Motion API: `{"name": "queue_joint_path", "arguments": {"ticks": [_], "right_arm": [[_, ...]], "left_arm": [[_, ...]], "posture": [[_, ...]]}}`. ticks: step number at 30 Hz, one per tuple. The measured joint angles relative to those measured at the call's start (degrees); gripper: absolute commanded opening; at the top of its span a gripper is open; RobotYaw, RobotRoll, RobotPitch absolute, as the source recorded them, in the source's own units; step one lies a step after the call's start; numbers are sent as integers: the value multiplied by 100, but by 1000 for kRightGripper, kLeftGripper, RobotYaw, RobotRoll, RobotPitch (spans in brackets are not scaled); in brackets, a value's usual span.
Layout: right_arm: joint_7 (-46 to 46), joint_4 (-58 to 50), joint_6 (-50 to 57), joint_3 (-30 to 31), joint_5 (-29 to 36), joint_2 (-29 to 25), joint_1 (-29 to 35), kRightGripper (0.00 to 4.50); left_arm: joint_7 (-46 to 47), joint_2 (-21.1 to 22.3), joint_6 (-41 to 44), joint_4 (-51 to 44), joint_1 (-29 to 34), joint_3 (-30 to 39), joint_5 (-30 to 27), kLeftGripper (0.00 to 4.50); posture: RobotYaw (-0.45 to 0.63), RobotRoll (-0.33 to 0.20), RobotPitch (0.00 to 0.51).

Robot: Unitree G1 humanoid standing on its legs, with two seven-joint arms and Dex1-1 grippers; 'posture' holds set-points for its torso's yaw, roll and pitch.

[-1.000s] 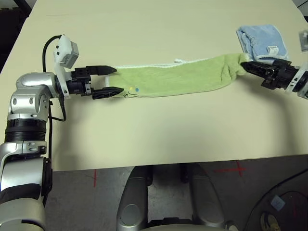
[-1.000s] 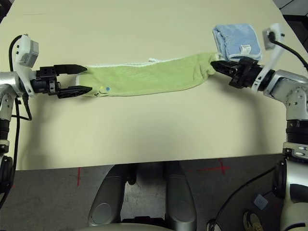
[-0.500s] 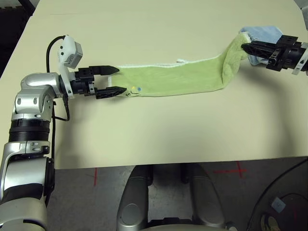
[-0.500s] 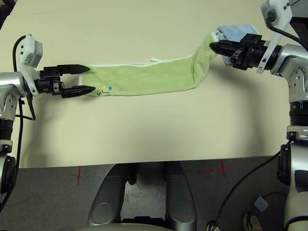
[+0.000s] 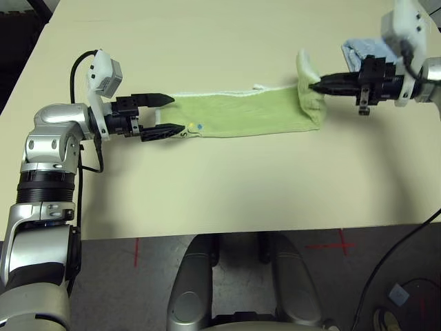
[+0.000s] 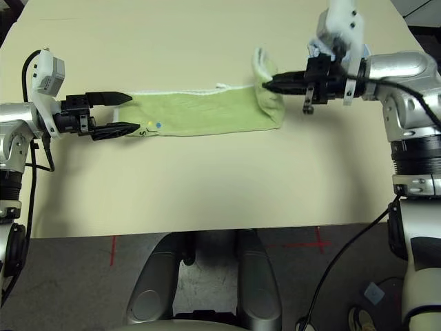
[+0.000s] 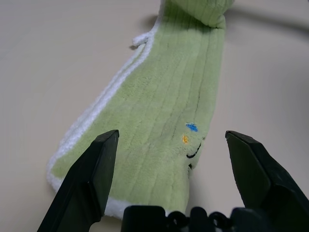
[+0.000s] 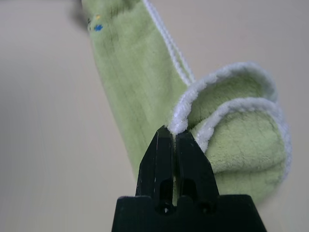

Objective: Fold the towel and set it aside.

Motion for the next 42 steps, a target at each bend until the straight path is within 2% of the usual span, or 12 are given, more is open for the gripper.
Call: {"name": "queue_joint_path", "arguments": {"ticks": [5,14,22,26,30,34,35,38,42], "right_arm": [[57,-95,-253,27,-111,179,23,27],[-114,-75,-312,428,-490,727,30,27],[-350,34,-295,475,-666,1122,0,27],[-267,25,-167,447,-514,1191,0,1190],[22,-176,-27,408,-149,1214,15,2788],[191,-348,10,398,88,1207,28,4246],[161,-348,56,371,135,1220,28,4482],[-186,-330,437,-61,527,1451,-19,4482],[-480,-100,594,-628,882,1430,-187,4482]], "left_arm": [[0,-30,11,-1,0,-3,0,4500],[1,-75,22,-6,-2,-38,1,4500],[17,-75,72,-44,0,-45,0,4500],[21,-71,99,-66,26,-45,-1,4500],[23,-71,127,-70,38,-45,-2,4500],[47,-72,132,-69,37,-46,0,4500],[53,-73,132,-68,37,-46,0,4500],[64,-117,131,-64,28,-57,1,4500],[86,-149,130,-40,23,-104,1,4500]], "posture": [[21,0,321],[39,0,320],[52,0,321],[48,0,320],[38,0,320],[29,0,321],[29,0,321],[27,0,320],[21,0,319]]}}
